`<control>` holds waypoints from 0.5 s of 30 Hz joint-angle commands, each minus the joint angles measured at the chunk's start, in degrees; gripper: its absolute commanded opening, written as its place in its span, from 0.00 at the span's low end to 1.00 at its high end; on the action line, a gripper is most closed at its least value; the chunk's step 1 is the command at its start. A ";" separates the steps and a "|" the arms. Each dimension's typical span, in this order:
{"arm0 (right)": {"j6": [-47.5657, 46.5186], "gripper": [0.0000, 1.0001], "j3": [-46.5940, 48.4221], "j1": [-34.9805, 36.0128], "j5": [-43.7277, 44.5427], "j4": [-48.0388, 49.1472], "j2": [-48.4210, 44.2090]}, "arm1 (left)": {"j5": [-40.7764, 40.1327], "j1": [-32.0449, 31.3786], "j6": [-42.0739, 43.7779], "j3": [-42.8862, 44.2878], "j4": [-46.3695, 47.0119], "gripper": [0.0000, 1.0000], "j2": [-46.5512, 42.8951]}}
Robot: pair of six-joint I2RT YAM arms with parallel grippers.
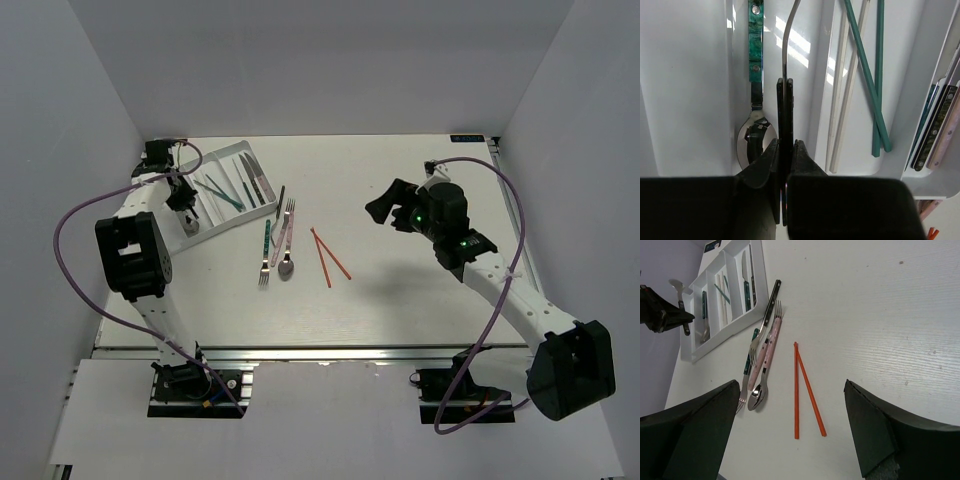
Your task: Sort the eating utensils into containers
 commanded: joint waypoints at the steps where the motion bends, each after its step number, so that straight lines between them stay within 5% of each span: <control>1: -1.15 0.89 -1.07 -0.60 -2.44 1.85 -1.21 | -1.46 0.28 1.52 0.72 -0.57 0.00 -2.47; 10: -0.45 0.89 -1.25 -0.52 -3.32 2.46 -0.42 | 0.65 0.28 1.26 -2.34 0.39 0.00 -1.84; 15: 0.17 0.89 -0.98 -0.52 -4.29 2.82 -0.33 | 1.97 0.28 1.52 -2.09 0.40 0.16 -1.77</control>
